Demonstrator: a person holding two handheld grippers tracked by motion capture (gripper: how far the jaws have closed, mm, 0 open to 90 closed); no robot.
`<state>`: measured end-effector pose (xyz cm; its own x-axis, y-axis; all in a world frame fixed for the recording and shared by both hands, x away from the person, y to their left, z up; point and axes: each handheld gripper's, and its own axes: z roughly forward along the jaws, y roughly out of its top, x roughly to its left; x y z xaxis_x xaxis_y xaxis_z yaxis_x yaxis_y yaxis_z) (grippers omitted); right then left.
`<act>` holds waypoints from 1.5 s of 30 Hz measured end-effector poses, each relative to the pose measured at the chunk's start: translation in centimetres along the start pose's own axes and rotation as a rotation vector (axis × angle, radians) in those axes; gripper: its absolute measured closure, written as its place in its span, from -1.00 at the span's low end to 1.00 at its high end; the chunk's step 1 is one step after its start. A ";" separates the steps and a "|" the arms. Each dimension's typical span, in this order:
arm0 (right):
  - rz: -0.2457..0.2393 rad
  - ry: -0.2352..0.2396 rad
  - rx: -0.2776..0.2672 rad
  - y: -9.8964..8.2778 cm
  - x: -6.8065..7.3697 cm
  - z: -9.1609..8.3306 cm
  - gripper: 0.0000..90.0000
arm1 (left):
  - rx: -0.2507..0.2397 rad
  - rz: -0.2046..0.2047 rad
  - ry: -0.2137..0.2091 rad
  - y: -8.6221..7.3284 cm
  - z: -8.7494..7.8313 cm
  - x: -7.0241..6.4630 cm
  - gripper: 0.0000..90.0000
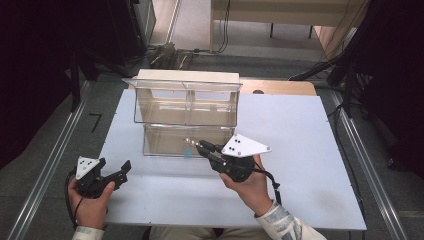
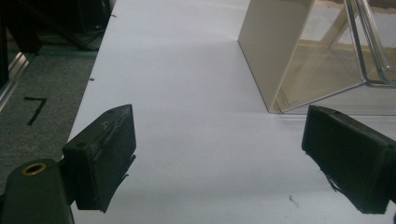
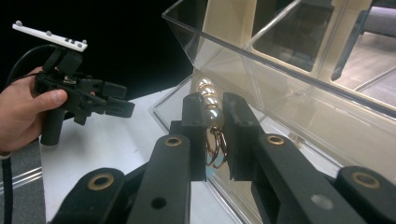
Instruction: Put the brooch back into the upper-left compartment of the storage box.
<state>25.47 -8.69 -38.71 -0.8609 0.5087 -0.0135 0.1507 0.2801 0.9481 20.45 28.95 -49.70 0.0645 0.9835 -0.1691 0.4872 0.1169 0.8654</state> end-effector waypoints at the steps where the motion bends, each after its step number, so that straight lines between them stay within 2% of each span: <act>1: 0.002 -0.001 0.000 0.1 0.0 0.1 0.73 | 0.000 0.001 0.000 0.0 0.0 0.0 -0.77; 27: 0.005 -0.002 -0.021 1.2 0.0 1.9 0.73 | -0.008 -0.003 0.000 0.1 -0.1 0.1 -0.77; 45: 0.000 -0.001 -0.050 2.7 0.1 3.0 0.73 | -0.004 -0.003 -0.003 0.1 -0.1 0.2 -0.77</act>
<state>27.25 -5.42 -37.13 -0.8606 0.5091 -0.0138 0.1259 0.2390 0.9628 20.37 29.19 -49.61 0.0659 0.9826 -0.1735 0.4837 0.1206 0.8669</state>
